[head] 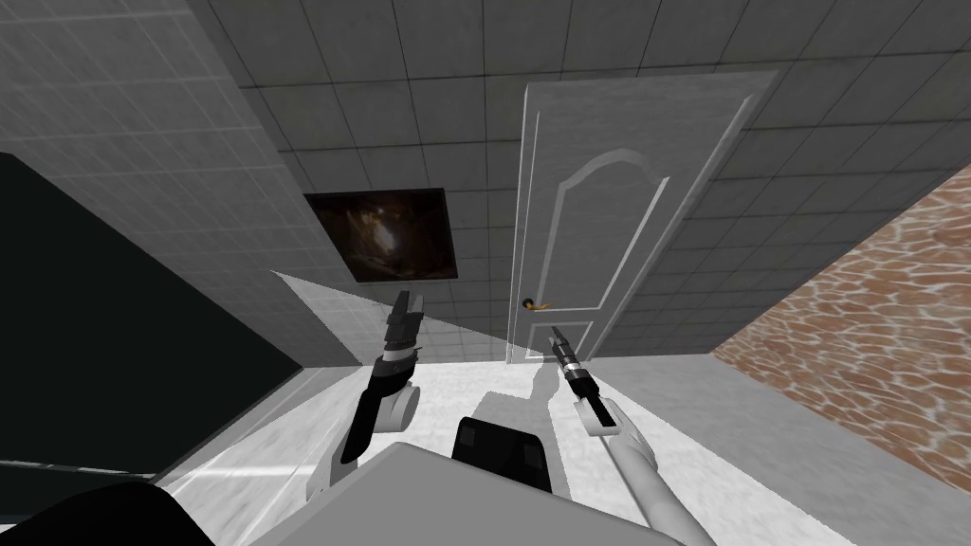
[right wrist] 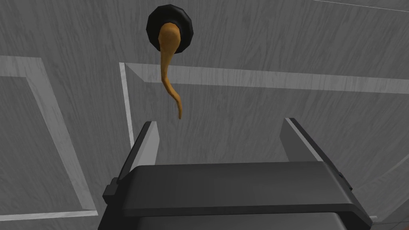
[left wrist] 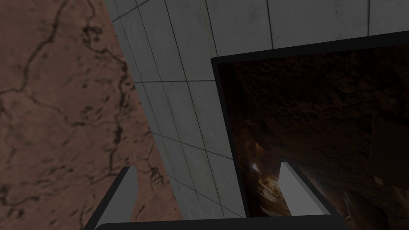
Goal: Pull the door open
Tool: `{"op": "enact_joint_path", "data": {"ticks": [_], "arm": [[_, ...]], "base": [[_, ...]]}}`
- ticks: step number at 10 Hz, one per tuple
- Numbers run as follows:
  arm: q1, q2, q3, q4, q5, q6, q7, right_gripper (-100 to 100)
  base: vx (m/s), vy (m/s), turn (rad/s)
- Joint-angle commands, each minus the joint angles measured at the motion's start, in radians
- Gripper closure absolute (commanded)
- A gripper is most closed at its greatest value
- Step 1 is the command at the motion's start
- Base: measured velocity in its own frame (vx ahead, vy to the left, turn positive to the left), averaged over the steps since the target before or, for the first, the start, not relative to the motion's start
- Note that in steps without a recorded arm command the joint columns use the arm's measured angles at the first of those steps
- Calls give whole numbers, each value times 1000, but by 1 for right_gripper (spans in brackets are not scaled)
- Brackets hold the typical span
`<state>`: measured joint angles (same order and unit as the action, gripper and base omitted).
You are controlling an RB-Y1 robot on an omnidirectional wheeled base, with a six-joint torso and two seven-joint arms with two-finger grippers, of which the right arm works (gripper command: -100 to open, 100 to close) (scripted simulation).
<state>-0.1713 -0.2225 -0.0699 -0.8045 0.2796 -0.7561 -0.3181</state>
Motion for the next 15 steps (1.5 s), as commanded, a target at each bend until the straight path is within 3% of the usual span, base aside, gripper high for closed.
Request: {"op": "enact_joint_path", "data": {"ticks": [1, 9, 10, 13, 15], "arm": [[-20, -5, -2, 44, 5, -3, -7, -100], [-92, -23, -8, 210, 23, -19, -33, -100], [-87, -21, -7, 197, 22, -17, -30, -100], [-51, -80, -37, 220, -4, -58, -59, -100], [-44, -90, -42, 224, -9, -66, -64, -100]], "base": [[97, 4, 5], [97, -8, 3], [47, -3, 3], [176, 114, 172], [109, 67, 61]]}}
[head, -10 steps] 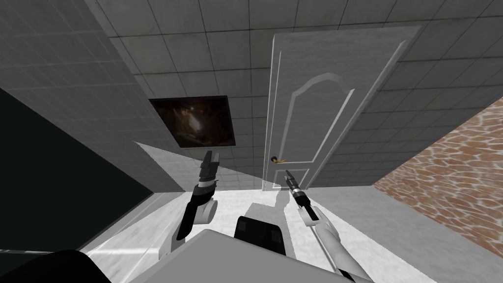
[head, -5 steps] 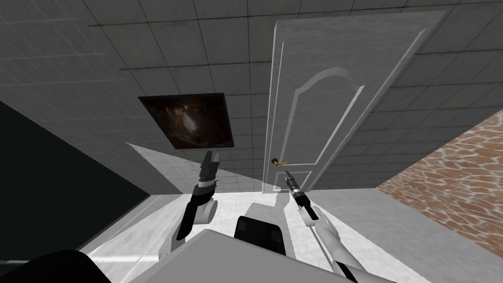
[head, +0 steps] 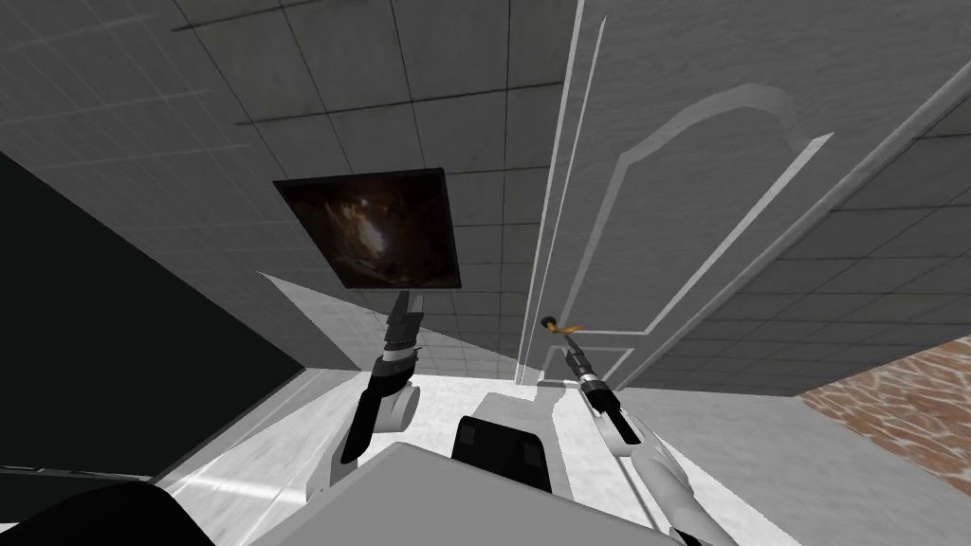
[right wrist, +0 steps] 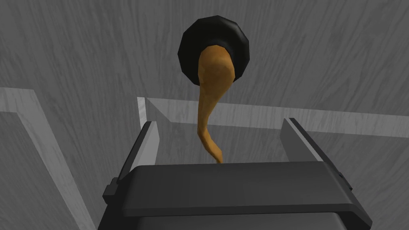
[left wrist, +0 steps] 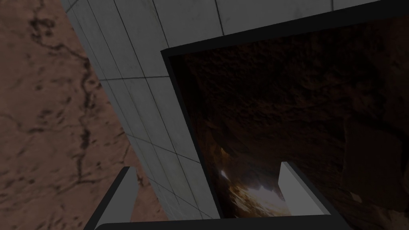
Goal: Pull the door open
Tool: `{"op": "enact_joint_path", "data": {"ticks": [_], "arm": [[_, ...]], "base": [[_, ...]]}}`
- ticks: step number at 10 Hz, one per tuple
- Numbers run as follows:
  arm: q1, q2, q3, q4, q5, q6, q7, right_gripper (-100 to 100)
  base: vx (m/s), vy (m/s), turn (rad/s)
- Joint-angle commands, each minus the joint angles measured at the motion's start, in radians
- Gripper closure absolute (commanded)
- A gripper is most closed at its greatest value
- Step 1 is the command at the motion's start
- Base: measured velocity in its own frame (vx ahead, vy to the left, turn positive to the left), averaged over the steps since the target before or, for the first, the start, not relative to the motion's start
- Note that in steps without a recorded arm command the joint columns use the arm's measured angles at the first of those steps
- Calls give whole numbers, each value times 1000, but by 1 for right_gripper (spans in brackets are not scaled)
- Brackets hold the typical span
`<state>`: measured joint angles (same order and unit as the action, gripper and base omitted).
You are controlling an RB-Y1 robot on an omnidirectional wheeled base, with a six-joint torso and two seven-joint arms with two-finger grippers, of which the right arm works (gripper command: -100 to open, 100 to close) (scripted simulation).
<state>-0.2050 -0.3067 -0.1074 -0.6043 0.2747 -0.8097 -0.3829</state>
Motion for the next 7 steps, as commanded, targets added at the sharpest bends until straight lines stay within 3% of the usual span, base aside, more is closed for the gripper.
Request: {"op": "enact_joint_path", "data": {"ticks": [1, 2, 3, 4, 5, 7], "arm": [[-3, -17, -10, 28, -8, -20, -4, -100], [10, -39, -21, 37, -18, -35, -14, -100], [10, -39, -21, 37, -18, -35, -14, -100], [24, -59, -32, 45, -27, -50, -24, -100], [24, -59, -32, 45, -27, -50, -24, -100], [44, -91, -48, 57, -41, -72, -39, -100]], "base": [[80, 31, 112], [121, 36, 152], [99, 31, 79], [108, 49, 144], [96, 37, 61], [149, 28, 132]]}}
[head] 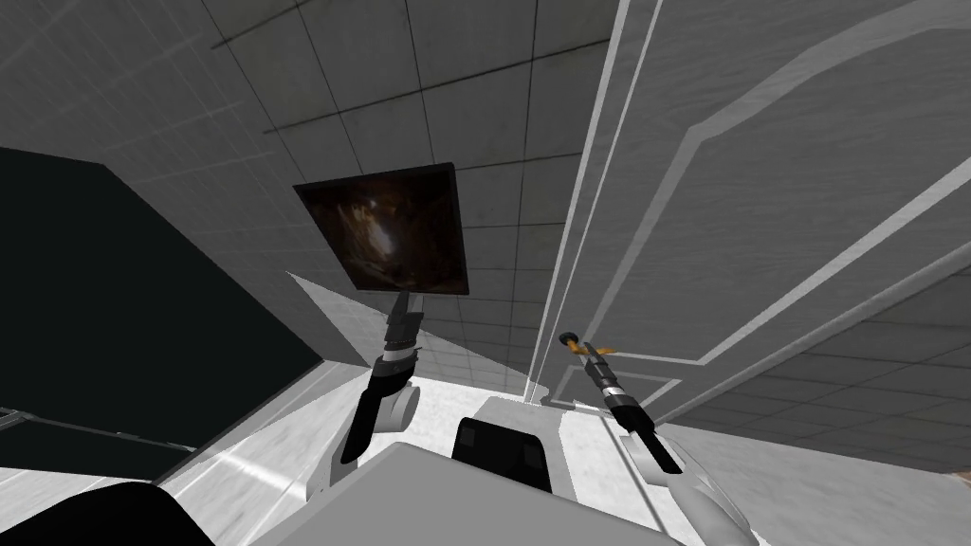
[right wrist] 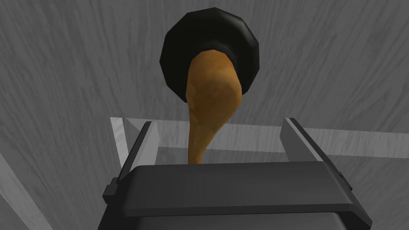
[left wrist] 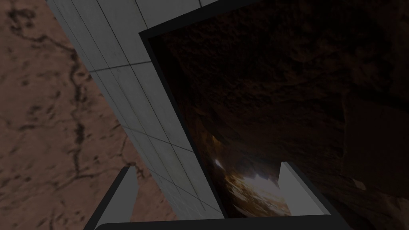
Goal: Pull the door open
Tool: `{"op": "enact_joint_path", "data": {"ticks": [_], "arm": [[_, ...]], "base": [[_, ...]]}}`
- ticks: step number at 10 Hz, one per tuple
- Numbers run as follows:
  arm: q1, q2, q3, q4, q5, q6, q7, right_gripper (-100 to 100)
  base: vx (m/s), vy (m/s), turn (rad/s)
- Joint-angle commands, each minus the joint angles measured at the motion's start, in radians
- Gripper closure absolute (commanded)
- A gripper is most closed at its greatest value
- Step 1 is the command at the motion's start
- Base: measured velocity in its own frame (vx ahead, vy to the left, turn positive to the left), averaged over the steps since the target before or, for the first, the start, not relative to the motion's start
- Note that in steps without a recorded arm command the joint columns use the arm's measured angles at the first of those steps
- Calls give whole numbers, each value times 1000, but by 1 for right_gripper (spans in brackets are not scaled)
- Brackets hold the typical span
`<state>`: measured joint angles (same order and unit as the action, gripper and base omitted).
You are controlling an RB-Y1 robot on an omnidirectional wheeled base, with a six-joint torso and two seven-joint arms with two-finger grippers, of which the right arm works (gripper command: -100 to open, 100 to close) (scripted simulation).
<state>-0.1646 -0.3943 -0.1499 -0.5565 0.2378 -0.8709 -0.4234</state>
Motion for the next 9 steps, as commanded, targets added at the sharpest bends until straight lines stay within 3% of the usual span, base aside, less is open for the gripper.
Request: {"op": "enact_joint_path", "data": {"ticks": [1, 3, 4, 9], "arm": [[11, -15, -12, 14, -9, -19, -4, -100], [19, -12, -9, -8, -8, -5, -7, -100], [19, -12, -9, -8, -8, -5, -7, 100], [19, -12, -9, -8, -8, -5, -7, 100]], "base": [[185, 38, 128], [75, 7, 7], [0, 0, 0], [-8, -1, 3]]}}
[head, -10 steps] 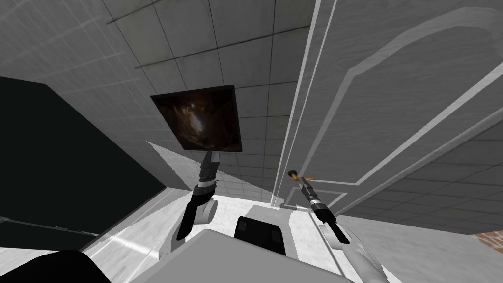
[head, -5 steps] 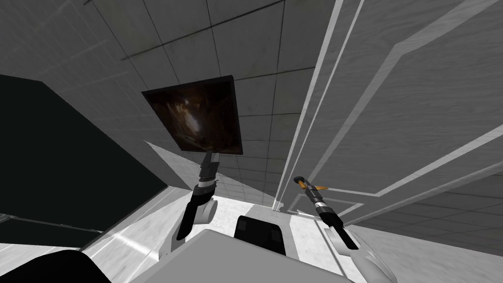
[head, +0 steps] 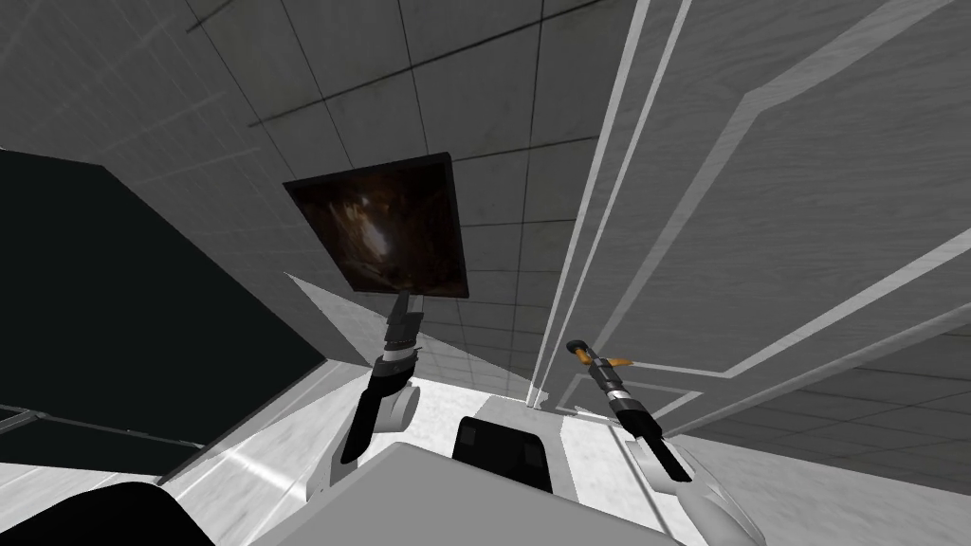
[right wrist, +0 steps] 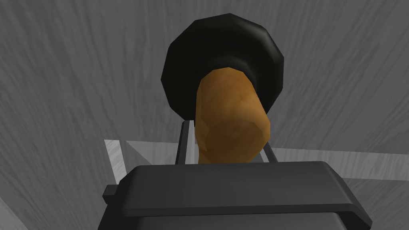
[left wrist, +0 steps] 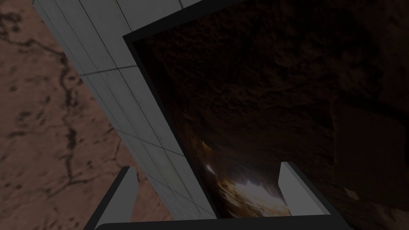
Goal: Pull the door open
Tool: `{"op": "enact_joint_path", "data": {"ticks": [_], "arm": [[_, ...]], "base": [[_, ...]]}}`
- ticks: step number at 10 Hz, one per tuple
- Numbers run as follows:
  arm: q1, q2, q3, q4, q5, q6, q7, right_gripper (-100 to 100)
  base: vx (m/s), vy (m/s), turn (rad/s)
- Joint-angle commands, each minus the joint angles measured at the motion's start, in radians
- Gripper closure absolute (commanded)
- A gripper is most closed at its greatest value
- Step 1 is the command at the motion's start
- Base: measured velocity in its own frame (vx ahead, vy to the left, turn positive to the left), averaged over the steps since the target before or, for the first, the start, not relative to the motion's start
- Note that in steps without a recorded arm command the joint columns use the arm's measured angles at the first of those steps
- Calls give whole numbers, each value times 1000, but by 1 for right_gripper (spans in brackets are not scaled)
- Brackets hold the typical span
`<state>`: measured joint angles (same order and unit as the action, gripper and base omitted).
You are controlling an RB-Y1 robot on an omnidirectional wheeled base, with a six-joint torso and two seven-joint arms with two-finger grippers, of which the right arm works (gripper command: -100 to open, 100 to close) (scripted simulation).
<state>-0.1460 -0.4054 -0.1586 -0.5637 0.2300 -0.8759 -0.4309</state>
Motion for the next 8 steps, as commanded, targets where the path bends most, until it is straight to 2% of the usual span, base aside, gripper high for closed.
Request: {"op": "enact_joint_path", "data": {"ticks": [1, 3, 8], "arm": [[7, -4, 1, -2, 5, -9, -7, 100], [23, -15, 4, -6, 17, -32, -25, 100], [78, -51, 14, -21, 58, -107, -84, 100]], "base": [[-42, -23, 78], [-148, -60, 106], [-211, -77, 123]]}}
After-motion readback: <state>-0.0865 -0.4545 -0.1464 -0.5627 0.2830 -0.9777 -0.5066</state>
